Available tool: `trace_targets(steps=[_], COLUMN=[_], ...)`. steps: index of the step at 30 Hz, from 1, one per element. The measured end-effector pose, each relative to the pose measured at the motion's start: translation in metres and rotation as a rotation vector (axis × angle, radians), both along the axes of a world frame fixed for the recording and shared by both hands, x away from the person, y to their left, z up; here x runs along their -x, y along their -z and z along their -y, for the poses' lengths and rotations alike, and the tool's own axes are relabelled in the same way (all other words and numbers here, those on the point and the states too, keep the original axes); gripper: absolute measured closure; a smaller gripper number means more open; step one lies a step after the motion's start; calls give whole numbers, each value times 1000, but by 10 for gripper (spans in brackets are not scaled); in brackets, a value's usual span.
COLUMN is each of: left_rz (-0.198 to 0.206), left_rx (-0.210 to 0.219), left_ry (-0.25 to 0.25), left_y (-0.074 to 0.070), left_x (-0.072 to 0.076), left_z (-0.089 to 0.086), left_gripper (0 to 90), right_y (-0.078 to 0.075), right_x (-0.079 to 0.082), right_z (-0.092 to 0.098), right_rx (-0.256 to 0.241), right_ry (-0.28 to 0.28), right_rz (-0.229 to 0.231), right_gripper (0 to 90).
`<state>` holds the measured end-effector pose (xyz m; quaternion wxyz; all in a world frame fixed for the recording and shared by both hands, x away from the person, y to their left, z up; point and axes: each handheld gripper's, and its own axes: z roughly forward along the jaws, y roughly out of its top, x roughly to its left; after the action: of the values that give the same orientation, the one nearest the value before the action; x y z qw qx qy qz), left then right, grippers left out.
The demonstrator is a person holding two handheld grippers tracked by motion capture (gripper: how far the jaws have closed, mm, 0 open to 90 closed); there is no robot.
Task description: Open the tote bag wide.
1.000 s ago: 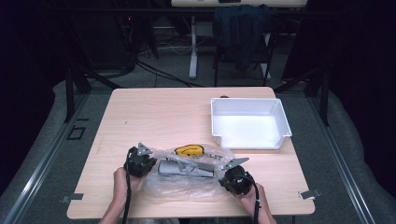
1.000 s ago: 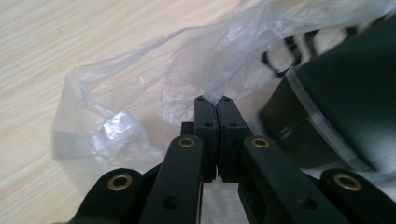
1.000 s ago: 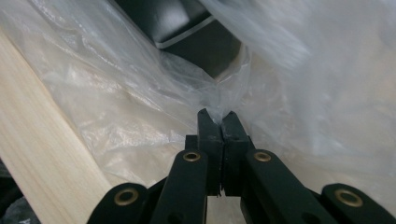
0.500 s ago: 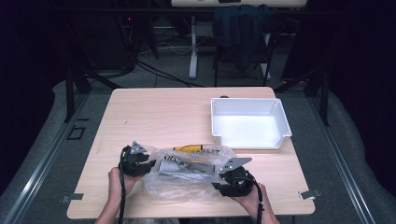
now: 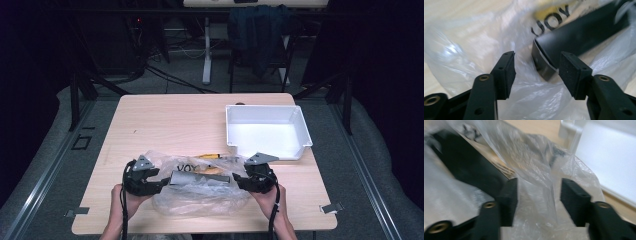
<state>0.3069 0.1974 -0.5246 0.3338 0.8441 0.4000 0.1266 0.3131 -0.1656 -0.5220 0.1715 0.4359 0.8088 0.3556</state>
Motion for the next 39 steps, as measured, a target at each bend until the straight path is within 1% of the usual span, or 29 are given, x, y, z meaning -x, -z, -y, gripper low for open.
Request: trace_targets(steps=[1, 3, 4, 5, 7, 8, 9, 12, 13, 14, 17, 18, 19, 21, 22, 23, 24, 25, 26, 27, 28, 29, 30, 33, 34, 35, 36, 38, 39], left_rz=[-28, -31, -39, -35, -48, -48, -53, -67, -69, -67, -58, -49, -40, -42, -42, -33, -33, -34, -37, -37, -37, -40, -32, -1, 8, 12, 26, 37, 59], left_rx=[-8, -13, -25, -34, -42, -42, -67, -83, -113, -118, -165, -195, -220, -236, -236, -248, -248, -251, -249, -242, -242, -209, -199, -163, -149, -134, -129, -97, -97], left_ry=[5, 6, 14, 7, 11, 11, 13, 18, 27, 26, 35, 38, 37, 42, 42, 37, 37, 39, 38, 32, 32, 29, 25, 25, 28, 34, 37, 50, 46], left_y=[8, 12, 12, 14, 17, 17, 22, 27, 31, 32, 33, 34, 35, 36, 36, 36, 36, 36, 35, 34, 34, 29, 25, 10, 4, -1, -6, -15, -20], left_x=[0, 1, 0, 0, -1, -1, -1, 0, 1, 1, 3, 5, 6, 6, 6, 6, 6, 6, 6, 6, 6, 6, 7, 11, 13, 14, 16, 17, 18], left_z=[0, 0, 0, 0, -2, -2, -2, -1, 1, 1, 4, 5, 6, 6, 6, 6, 6, 5, 5, 4, 4, 0, -1, -3, -3, -3, -3, -2, -1], left_gripper=[479, 495, 505, 515, 532, 532, 542, 559, 566, 567, 582, 601, 632, 668, 684, 705, 713, 716, 713, 697, 672, 637, 592, 485, 463, 452, 447, 442, 437], right_y=[13, 23, 27, 31, 36, 38, 39, 40, 41, 41, 40, 43, 42, 40, 41, 39, 39, 39, 39, 39, 39, 37, 33, 18, 13, 7, 1, -9, -14], right_x=[-7, -12, -14, -15, -16, -16, -15, -13, -9, -8, 1, 5, 8, 13, 14, 14, 14, 11, 10, 9, 9, 8, 8, 13, 15, 17, 20, 27, 31], right_z=[-1, -1, -1, 0, 0, 0, 1, 1, 2, 3, 6, 5, 7, 9, 9, 10, 10, 10, 9, 8, 8, 8, 10, 17, 19, 20, 21, 22, 23], right_rx=[22, 28, 34, 45, 61, 70, 80, 88, 101, 108, 121, 105, 135, 176, 175, 214, 214, 221, 231, 227, 227, 168, 176, 105, 91, 71, 69, 42, 30], right_ry=[5, 30, 34, 35, 42, 37, 43, 39, 39, 36, 24, 38, 28, 19, 26, 21, 21, 35, 32, 27, 27, 23, 16, 17, 21, 10, 15, -13, -34], right_rz=[-42, -66, -76, -90, -104, -118, -119, -136, -156, -165, -186, -176, -182, -182, -171, -167, -167, -144, -139, -133, -133, -119, -118, -93, -78, -70, -52, -31, -10], right_gripper=[647, 746, 783, 810, 860, 870, 881, 890, 893, 895, 898, 899, 900, 900, 900, 900, 900, 897, 888, 825, 825, 751, 699, 555, 529, 494, 450, 386, 359])
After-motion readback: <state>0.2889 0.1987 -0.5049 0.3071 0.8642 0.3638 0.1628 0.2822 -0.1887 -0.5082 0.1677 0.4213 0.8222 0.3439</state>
